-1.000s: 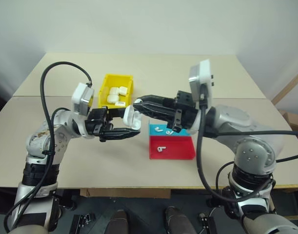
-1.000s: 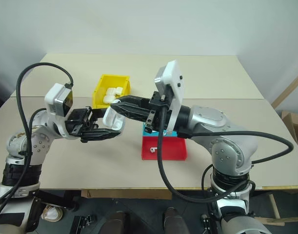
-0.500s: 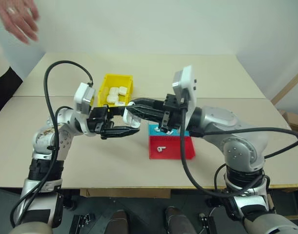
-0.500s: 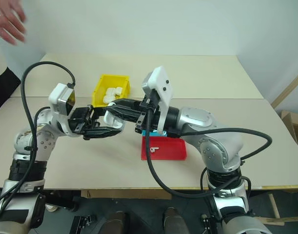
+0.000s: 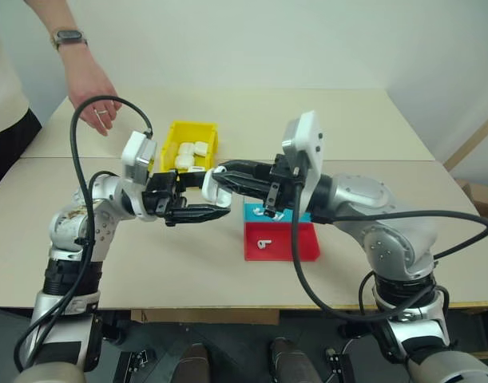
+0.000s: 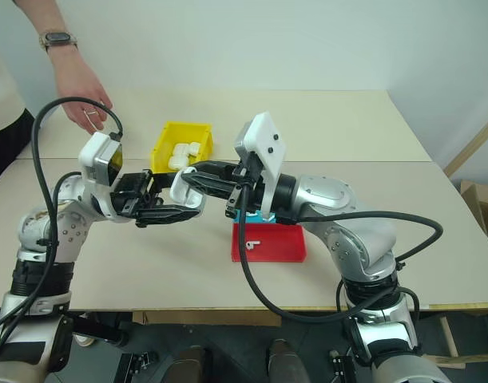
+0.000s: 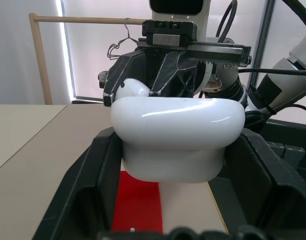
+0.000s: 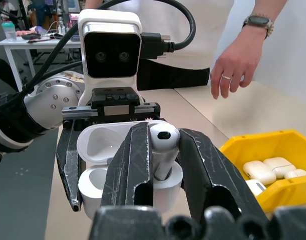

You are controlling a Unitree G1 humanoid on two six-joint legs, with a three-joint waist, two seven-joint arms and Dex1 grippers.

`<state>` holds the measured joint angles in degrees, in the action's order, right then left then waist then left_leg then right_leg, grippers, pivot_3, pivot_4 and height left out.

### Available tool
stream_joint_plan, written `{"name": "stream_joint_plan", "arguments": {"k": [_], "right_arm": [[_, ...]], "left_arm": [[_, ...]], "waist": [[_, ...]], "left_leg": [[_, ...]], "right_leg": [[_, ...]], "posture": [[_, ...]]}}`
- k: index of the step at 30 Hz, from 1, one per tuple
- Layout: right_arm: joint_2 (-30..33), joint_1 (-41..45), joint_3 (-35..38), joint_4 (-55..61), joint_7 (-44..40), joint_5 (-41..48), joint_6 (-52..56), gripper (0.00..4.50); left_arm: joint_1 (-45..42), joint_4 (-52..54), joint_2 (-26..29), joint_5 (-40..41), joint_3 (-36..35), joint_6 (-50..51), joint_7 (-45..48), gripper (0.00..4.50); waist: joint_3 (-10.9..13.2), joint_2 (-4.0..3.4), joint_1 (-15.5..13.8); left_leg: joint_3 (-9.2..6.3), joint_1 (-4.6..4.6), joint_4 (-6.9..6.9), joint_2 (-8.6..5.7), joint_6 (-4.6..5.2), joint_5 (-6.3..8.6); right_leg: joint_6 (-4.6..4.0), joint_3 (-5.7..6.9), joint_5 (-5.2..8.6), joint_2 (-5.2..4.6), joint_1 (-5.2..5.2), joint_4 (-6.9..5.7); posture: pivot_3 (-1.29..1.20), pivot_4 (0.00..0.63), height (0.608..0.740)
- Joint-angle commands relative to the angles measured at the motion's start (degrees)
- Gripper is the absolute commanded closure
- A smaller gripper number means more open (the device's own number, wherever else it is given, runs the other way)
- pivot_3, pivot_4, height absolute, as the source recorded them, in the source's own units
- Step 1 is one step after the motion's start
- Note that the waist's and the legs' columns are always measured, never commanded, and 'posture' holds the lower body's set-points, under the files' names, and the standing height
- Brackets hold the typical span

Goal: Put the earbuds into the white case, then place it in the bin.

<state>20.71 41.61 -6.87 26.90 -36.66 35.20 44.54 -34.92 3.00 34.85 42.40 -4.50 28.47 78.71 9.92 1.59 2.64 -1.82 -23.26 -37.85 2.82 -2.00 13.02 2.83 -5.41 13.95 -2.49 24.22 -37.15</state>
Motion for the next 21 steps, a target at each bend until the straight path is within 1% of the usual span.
{"name": "stream_joint_plan", "arguments": {"k": [1,5,8,16,18,19,21], "right_arm": [[0.9,-1.3,-2.6,0.1,-0.1,-3.6,-3.1,3.88],[1.5,-3.3,-3.8,0.6,-0.7,-6.1,-7.1,3.88],[1.1,-4.6,-3.6,1.3,-1.0,-5.8,-8.6,3.88],[1.8,-5.1,-4.0,1.9,-1.6,-4.3,-6.8,3.88],[2.0,-5.1,-4.0,1.9,-1.7,-4.2,-6.5,3.17],[2.0,-5.1,-4.0,2.0,-1.7,-4.3,-6.5,2.91],[2.0,-5.2,-3.7,2.1,-1.5,-4.5,-6.4,2.22]], "left_arm": [[-0.7,5.4,-0.1,3.3,-1.6,0.1,-0.2,1.71],[-0.6,4.7,-0.3,3.2,-1.8,0.0,0.1,1.71],[-0.4,4.3,-0.4,3.0,-1.8,-0.4,0.3,1.71],[0.4,5.7,-0.6,3.2,-2.0,-0.2,-0.3,1.71],[0.2,5.3,-0.7,3.1,-2.0,-0.4,-0.3,1.71],[0.0,5.0,-0.7,2.9,-1.9,-0.5,-0.3,1.71],[-0.2,4.8,-0.9,2.6,-1.8,-0.8,-0.4,1.71]], "waist": [[0.0,0.00,0.0],[0.0,0.00,0.0],[0.0,0.00,0.0],[0.0,0.00,-0.1],[0.0,0.00,-0.1],[0.0,0.00,-0.1],[0.0,0.00,-0.1]], "left_leg": [[0.00,0.00,0.00,0.00,0.00,0.00],[0.00,0.01,0.00,-0.01,0.00,0.00],[0.01,0.00,0.00,-0.01,0.00,0.00],[0.00,0.02,0.00,0.00,0.00,0.00],[0.01,0.01,0.00,0.00,0.00,0.00],[0.00,0.01,0.00,0.00,0.00,0.00],[0.01,0.01,0.00,0.00,0.00,0.00]], "right_leg": [[0.00,0.00,0.00,0.00,0.00,0.00],[0.00,0.01,0.00,0.00,-0.02,0.01],[0.00,0.00,0.00,0.00,-0.02,0.02],[0.00,0.00,0.00,0.00,-0.02,0.01],[0.00,0.00,0.00,0.00,-0.02,0.02],[0.00,0.00,0.00,0.00,-0.02,0.02],[0.00,0.00,0.00,0.00,-0.02,0.02]], "posture": [[0.00,0.150,0.740],[0.00,0.150,0.740],[0.00,0.150,0.740],[0.00,0.150,0.740],[0.00,0.150,0.740],[0.00,0.150,0.740],[0.00,0.150,0.740]]}}
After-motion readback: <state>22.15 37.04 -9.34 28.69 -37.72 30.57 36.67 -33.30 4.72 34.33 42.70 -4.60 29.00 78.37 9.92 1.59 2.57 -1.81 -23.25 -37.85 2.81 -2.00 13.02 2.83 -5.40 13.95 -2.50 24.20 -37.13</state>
